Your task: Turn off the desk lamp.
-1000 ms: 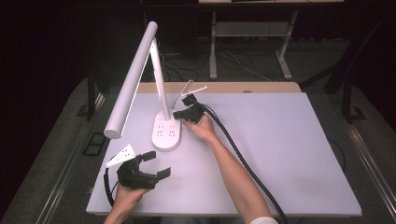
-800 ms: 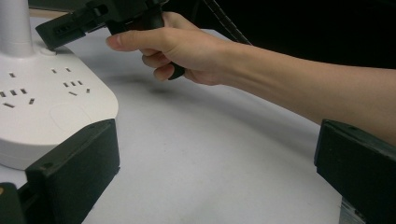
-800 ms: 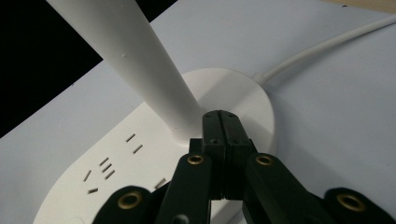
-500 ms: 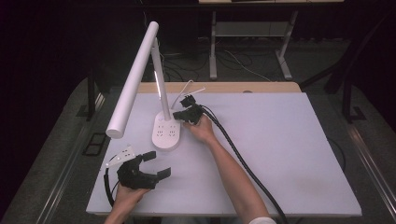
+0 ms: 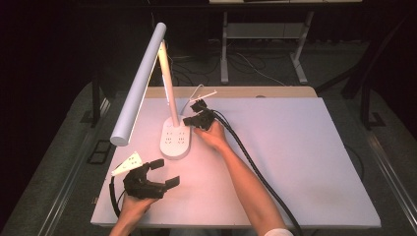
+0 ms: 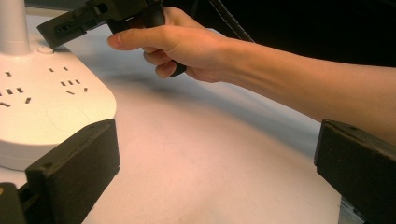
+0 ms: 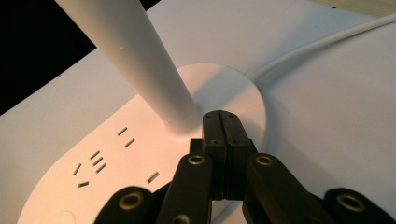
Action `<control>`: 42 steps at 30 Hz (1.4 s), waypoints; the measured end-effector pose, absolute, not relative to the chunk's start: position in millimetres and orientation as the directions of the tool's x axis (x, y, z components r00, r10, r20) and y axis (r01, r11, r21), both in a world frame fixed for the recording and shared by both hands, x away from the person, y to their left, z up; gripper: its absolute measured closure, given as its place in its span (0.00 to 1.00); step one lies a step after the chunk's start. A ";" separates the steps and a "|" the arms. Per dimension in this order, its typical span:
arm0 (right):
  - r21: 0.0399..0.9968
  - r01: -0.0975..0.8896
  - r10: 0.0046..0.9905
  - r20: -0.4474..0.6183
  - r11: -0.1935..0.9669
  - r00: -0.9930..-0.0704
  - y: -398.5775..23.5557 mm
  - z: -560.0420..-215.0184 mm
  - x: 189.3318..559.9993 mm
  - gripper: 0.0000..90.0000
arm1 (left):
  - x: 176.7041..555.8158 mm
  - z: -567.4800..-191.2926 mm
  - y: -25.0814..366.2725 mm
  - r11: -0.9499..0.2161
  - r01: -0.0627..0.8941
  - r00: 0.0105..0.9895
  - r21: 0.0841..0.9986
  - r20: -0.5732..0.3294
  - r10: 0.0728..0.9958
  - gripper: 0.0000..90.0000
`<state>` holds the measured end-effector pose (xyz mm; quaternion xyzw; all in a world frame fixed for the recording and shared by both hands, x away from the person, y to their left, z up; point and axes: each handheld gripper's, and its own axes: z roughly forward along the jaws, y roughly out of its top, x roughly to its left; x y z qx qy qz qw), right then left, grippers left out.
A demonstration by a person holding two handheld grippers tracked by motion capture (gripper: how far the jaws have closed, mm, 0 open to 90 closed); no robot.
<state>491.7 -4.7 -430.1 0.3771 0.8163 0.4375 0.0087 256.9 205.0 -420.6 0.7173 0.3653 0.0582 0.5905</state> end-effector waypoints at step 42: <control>0.724 0.598 0.642 0.283 0.345 -0.712 6.3 -429.9 486.6 1.00 | 256.5 -420.7 206.2 -0.030 0.456 0.723 0.890 -0.351 0.594 0.00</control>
